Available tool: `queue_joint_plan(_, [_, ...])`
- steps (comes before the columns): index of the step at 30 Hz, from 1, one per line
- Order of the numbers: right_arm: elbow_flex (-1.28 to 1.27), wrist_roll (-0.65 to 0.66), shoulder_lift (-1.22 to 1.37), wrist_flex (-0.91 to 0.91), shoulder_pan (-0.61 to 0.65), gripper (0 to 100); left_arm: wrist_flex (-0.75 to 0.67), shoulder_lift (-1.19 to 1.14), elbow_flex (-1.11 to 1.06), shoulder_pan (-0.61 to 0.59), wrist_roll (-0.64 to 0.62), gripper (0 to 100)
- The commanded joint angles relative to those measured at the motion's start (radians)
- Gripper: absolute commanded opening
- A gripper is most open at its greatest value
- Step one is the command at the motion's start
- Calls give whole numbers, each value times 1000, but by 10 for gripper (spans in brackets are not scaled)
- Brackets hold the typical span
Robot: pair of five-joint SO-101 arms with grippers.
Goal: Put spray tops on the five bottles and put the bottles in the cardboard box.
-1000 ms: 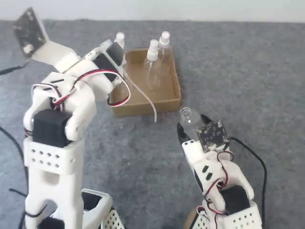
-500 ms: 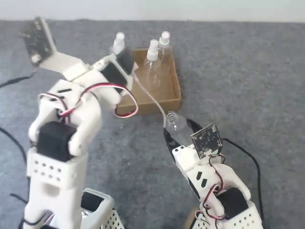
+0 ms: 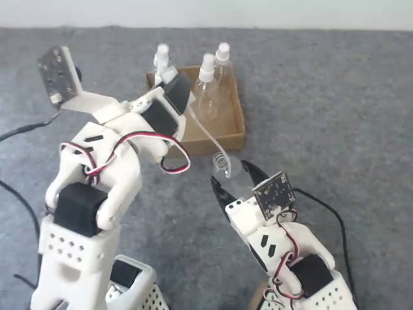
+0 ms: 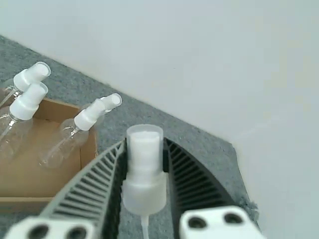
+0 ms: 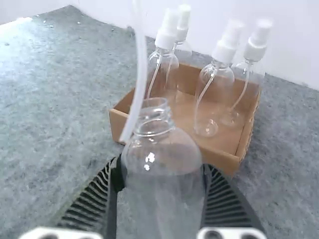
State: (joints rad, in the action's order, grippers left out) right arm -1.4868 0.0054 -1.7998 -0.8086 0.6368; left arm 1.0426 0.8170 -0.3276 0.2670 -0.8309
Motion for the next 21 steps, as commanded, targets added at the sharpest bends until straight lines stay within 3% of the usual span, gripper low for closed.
queue_joint_plan(1, [17, -11, -15, 35, 8, 80, -38, 28, -1, -21, -6, 12])
queue_joint_plan(14, [18, -11, -16, 35, 13, 80, -69, 28, -8, -25, -6, 12])
queue_joint_plan(21, [20, -11, -16, 35, 13, 80, -133, 25, -48, -129, -6, 12])
